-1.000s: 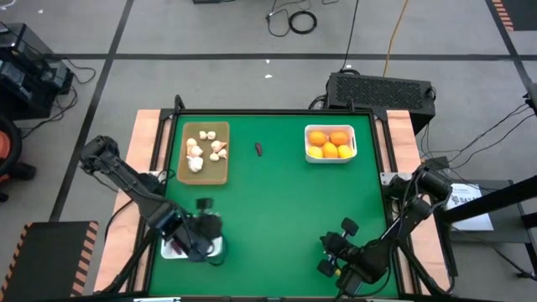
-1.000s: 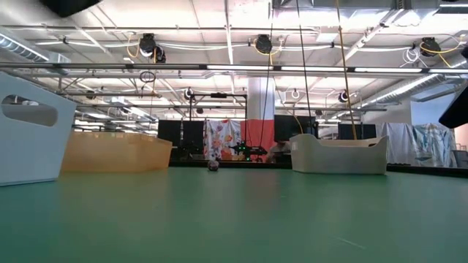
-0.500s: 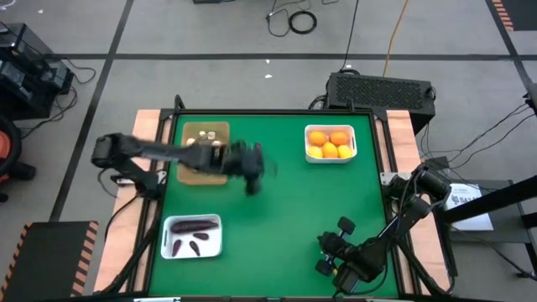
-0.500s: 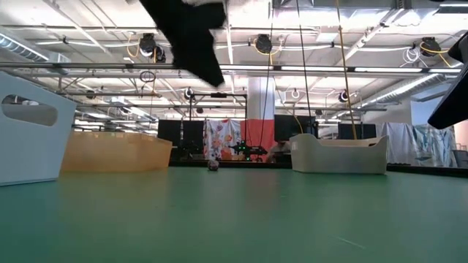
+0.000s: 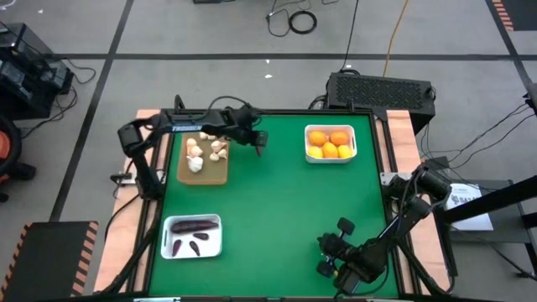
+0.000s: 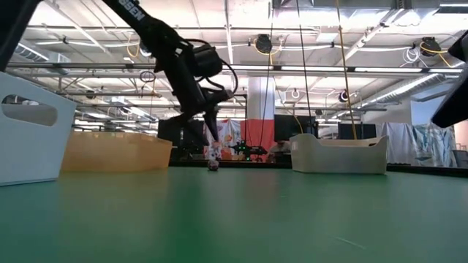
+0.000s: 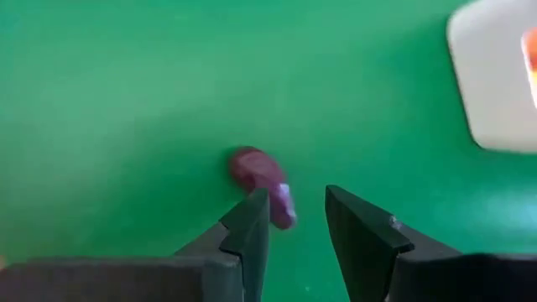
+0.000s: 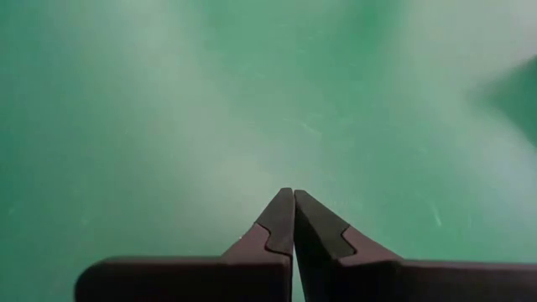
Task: Sort produce into baskets
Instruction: Put the eggplant into the bottom white bin
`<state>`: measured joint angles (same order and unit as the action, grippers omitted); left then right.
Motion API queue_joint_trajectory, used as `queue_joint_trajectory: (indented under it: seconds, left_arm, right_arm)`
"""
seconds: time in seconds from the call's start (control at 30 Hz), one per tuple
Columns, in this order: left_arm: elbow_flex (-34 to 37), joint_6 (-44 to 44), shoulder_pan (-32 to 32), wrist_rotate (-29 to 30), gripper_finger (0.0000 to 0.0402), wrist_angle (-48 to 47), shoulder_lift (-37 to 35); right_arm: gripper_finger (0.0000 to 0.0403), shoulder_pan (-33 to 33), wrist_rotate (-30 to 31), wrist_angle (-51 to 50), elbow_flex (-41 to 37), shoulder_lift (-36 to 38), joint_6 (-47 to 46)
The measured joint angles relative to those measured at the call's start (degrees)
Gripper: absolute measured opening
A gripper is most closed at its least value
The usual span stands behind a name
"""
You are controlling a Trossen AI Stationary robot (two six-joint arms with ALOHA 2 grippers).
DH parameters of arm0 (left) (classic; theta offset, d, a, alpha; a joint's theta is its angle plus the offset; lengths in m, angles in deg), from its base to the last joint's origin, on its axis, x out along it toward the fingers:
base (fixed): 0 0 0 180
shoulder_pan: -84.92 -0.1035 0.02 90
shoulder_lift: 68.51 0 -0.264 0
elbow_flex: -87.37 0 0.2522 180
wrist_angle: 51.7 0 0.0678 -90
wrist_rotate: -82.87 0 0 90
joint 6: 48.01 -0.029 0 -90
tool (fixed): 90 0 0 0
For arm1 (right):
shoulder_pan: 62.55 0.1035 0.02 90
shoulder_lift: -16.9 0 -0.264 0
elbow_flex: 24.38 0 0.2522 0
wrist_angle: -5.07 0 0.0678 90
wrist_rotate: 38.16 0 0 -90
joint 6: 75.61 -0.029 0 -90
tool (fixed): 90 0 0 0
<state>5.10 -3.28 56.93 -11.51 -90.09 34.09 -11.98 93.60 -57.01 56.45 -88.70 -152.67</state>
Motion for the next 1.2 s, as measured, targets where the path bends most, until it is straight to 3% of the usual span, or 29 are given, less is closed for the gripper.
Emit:
queue_joint_trajectory:
  seconds: [0.47,0.87,1.03,1.2]
  left_arm:
    - [0.0,3.0,5.7,5.9,0.0125,2.6,6.6]
    - [-0.2,3.9,6.4,9.1,0.0125,6.2,10.4]
    - [-1.5,-2.6,8.3,11.6,0.0125,4.0,9.7]
    - [-7.4,-8.6,11.8,14.4,0.0125,-4.5,9.2]
  right_arm:
    - [0.0000,2.0,0.2,0.4,0.0,0.0,-0.3]
    - [0.0000,2.0,0.2,0.6,0.0,0.0,-0.3]
    - [0.0000,2.0,-0.1,0.7,0.0,0.0,-0.3]
    - [0.0000,2.0,-0.1,0.7,0.0,0.0,-0.2]
